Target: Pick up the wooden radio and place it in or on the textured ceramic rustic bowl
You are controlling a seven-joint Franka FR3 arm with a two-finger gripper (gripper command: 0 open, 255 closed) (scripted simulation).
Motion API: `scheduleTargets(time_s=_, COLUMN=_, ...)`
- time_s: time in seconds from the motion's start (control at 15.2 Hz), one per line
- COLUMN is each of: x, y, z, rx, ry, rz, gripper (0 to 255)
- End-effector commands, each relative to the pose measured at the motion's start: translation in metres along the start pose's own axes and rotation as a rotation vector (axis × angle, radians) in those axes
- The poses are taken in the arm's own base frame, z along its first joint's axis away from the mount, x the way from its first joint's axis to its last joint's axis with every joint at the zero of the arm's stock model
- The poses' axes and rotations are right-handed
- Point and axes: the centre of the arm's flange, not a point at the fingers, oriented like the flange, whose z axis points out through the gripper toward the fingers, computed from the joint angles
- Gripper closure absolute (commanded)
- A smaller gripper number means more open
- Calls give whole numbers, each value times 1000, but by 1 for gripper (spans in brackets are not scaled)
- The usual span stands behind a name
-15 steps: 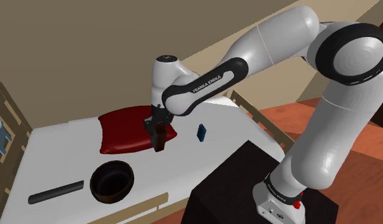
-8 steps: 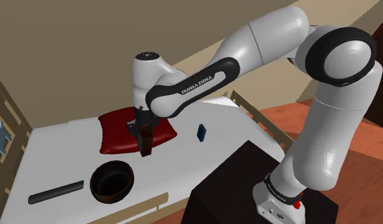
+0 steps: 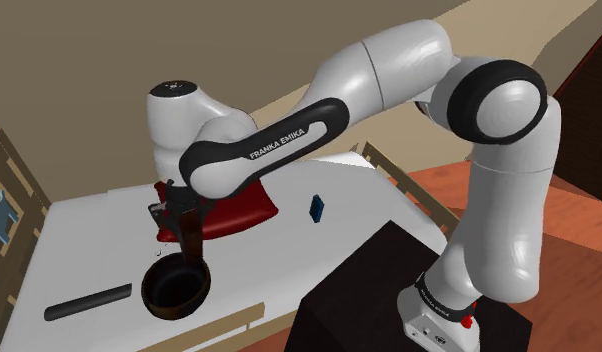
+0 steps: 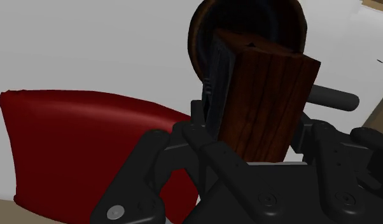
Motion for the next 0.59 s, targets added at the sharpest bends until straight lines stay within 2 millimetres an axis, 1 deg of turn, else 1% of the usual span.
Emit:
scheduleTargets(time_s=0.0, x=-2, y=-24, z=-4, rx=0, ry=1, rz=1, gripper=255)
scheduleTargets(time_s=0.53, x=-4, y=-23, z=38, rx=0, ry=1, rz=1, gripper=255)
